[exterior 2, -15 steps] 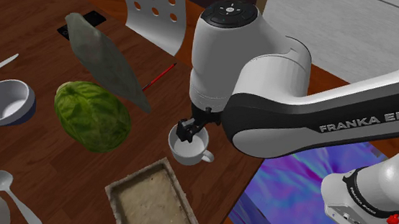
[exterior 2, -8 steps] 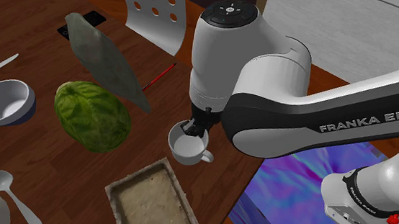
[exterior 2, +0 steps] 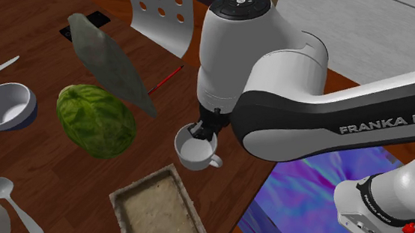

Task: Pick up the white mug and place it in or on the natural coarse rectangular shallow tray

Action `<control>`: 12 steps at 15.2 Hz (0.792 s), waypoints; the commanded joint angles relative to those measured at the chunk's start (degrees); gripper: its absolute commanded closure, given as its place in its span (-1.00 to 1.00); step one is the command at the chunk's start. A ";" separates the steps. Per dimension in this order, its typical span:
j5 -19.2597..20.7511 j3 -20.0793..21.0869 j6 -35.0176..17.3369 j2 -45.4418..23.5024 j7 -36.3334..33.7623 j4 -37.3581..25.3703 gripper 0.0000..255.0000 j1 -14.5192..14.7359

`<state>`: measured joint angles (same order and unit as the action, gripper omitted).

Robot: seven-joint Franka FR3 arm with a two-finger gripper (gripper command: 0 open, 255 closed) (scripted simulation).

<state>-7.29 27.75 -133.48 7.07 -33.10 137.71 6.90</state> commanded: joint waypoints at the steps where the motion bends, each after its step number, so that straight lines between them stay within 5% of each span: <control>1: -0.43 -0.14 1.63 1.02 0.24 -0.67 1.00 0.07; 12: -1.90 -1.27 10.73 5.73 1.31 -5.35 1.00 0.23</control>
<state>-9.17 26.57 -123.63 12.56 -31.81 133.00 7.15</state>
